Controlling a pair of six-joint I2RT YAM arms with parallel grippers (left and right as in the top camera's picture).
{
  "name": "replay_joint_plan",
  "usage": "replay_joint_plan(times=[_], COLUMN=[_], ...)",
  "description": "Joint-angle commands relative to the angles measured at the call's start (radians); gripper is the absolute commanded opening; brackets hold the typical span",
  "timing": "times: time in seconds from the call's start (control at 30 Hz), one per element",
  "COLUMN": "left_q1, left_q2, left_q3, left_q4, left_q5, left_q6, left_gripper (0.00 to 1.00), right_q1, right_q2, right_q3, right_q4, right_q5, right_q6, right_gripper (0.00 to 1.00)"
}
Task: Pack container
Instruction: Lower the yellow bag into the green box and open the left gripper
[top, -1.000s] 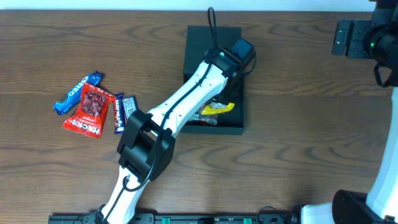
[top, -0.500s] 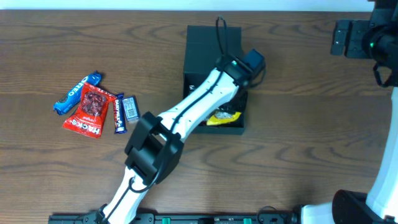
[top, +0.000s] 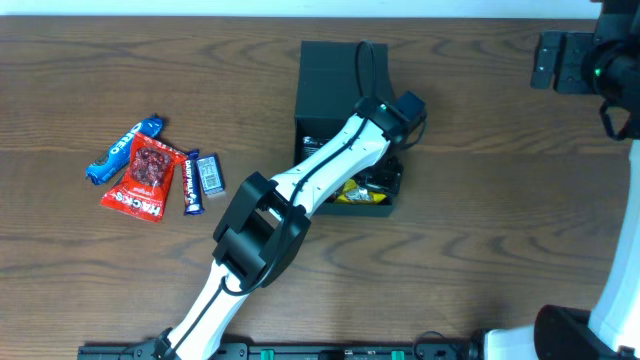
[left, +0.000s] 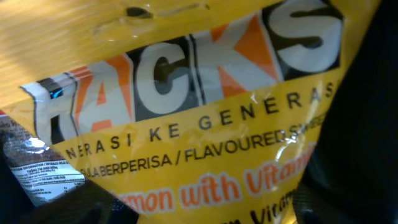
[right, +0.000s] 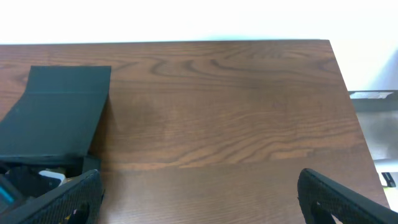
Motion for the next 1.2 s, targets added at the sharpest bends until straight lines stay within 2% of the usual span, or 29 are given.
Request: replay_joint_plan(times=[0.0,0.4,0.43,0.47,0.53,0.57,0.73,1.17], left_q1=[0.002,0.003,0.003,0.003,0.003,0.003,0.003,0.029], left_q2=[-0.013,-0.203,-0.212,-0.214,-0.204,-0.191,-0.109,0.063], left_q3=[0.008,0.071,0.071,0.071,0.069,0.067,0.032,0.005], left_q4=[-0.019,-0.002,0.006,0.015,0.020,0.021,0.010,0.073], left_q5=[0.015,-0.142,-0.154,-0.163,-0.171,-0.170,-0.161,-0.024], left_q6=[0.063,0.072,0.074,0.080,0.079,0.079,0.071,0.072], left_gripper=[0.95,1.00,0.81,0.53,0.08,0.06,0.06,0.06], right_q1=[-0.006,-0.005,-0.005,-0.005,-0.005,-0.005,-0.005,-0.006], right_q2=[-0.015,-0.015,-0.015,-0.015,-0.015,-0.015,-0.015,-0.015], right_q3=[-0.004,-0.004,-0.004,-0.004,-0.004,-0.004,-0.004,-0.004], right_q4=[0.000,0.000,0.000,-0.001,-0.002,-0.004,-0.005,-0.004], right_q5=[-0.005,-0.023,-0.023,-0.023,-0.023,-0.023,-0.023,-0.023], right_q6=[0.013,0.013,0.013,0.013,0.013,0.013,0.013,0.013], right_gripper=[0.99,0.99,0.99,0.99,0.99,0.99,0.99,0.99])
